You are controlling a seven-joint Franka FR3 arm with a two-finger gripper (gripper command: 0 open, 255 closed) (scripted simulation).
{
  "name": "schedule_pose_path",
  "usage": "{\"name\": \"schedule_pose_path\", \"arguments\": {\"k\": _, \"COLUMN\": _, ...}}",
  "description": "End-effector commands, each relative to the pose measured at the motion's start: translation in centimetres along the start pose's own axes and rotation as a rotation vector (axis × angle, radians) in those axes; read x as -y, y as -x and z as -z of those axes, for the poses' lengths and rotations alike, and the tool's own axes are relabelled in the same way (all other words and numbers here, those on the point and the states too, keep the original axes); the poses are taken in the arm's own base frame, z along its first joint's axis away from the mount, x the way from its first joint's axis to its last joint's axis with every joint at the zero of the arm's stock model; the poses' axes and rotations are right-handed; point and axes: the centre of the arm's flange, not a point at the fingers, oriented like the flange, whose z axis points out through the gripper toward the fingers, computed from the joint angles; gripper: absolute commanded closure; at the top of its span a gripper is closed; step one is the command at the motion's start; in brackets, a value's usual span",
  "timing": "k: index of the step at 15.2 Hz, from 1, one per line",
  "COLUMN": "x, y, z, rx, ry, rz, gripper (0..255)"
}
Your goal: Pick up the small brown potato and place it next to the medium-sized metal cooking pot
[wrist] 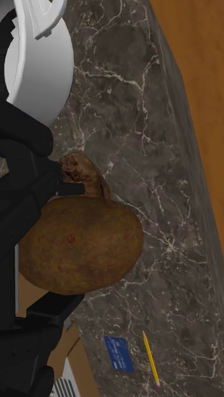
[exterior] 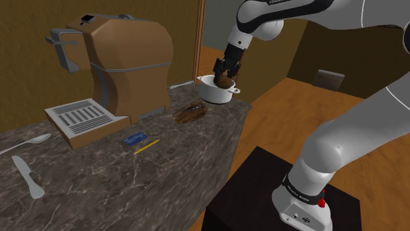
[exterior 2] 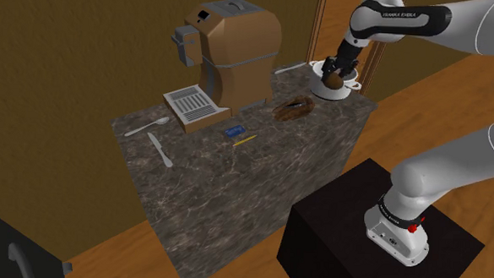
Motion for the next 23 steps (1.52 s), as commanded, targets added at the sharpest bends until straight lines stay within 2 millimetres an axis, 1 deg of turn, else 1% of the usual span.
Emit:
{"name": "schedule_pose_path", "arguments": {"k": 1, "x": -2.6, "y": -0.3, "z": 0.4, "rx": 0.0, "ry": 0.0, "rz": 0.002, "gripper": 255}}
{"name": "schedule_pose_path", "arguments": {"k": 9, "x": -12.8, "y": -2.4, "z": 2.1, "rx": 0.0, "ry": 0.0, "rz": 0.002, "gripper": 255}}
{"name": "schedule_pose_path", "arguments": {"k": 10, "x": -13.9, "y": -2.6, "z": 2.3, "rx": 0.0, "ry": 0.0, "rz": 0.002, "gripper": 255}}
{"name": "schedule_pose_path", "arguments": {"k": 23, "x": -15.2, "y": -1.6, "z": -4.4, "rx": 0.0, "ry": 0.0, "rz": 0.002, "gripper": 255}}
